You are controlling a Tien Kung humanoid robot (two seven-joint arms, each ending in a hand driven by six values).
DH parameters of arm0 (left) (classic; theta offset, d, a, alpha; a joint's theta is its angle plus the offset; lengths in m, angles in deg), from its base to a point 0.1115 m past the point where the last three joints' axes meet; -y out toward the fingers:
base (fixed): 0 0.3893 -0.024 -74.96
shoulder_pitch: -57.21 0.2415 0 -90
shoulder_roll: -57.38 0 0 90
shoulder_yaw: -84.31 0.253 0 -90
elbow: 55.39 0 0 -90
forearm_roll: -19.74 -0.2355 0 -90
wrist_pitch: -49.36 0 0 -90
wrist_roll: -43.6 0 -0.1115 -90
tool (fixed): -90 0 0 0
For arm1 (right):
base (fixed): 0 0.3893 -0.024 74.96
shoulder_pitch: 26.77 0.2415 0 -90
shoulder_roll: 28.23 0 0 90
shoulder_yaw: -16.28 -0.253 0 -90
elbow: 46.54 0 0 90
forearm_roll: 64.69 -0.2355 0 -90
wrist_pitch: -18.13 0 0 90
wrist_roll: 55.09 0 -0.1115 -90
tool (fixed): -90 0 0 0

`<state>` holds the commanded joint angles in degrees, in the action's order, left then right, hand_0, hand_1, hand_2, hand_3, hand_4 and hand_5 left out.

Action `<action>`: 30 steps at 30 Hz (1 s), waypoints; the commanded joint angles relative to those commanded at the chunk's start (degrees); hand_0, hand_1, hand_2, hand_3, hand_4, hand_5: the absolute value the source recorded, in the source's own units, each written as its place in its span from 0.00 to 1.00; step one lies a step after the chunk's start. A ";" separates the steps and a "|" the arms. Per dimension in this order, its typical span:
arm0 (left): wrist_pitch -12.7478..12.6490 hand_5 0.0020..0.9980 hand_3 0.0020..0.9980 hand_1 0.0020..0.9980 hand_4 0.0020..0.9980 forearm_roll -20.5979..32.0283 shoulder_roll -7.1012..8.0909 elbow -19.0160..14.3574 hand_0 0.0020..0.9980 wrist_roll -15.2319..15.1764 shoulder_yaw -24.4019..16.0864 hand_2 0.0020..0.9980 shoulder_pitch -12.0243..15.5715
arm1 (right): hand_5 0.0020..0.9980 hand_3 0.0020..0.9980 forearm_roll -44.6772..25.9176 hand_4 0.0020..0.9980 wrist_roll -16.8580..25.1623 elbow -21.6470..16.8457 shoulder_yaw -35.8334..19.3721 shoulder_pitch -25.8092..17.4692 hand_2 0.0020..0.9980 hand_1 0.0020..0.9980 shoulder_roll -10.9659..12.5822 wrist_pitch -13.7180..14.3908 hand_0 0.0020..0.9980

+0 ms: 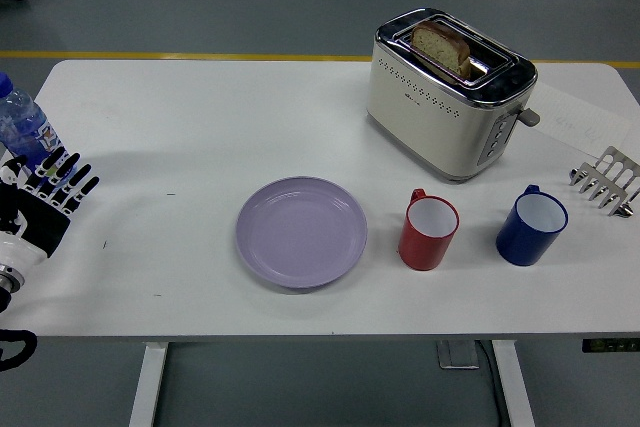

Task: Push plate across desktop

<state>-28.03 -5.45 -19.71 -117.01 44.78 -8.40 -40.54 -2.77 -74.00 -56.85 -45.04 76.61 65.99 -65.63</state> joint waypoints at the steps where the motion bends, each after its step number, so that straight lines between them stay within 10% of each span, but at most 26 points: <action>1: 0.00 1.00 0.71 0.72 0.56 -0.03 0.00 0.05 0.69 -0.02 -0.08 0.73 -0.04 | 0.19 0.55 0.04 0.25 0.01 0.00 -0.06 0.03 0.59 0.50 -0.01 0.01 0.53; 30: -0.35 1.00 0.71 0.72 0.56 -0.29 -0.26 1.09 0.70 -0.51 -1.94 0.72 -0.23 | 0.19 0.55 1.69 0.25 -0.19 0.00 -1.22 0.47 0.60 0.50 -0.06 -0.11 0.53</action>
<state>-28.38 -5.74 -19.97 -115.92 44.26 -10.34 -40.77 -1.08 -74.19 -56.85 -46.25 77.08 65.93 -65.73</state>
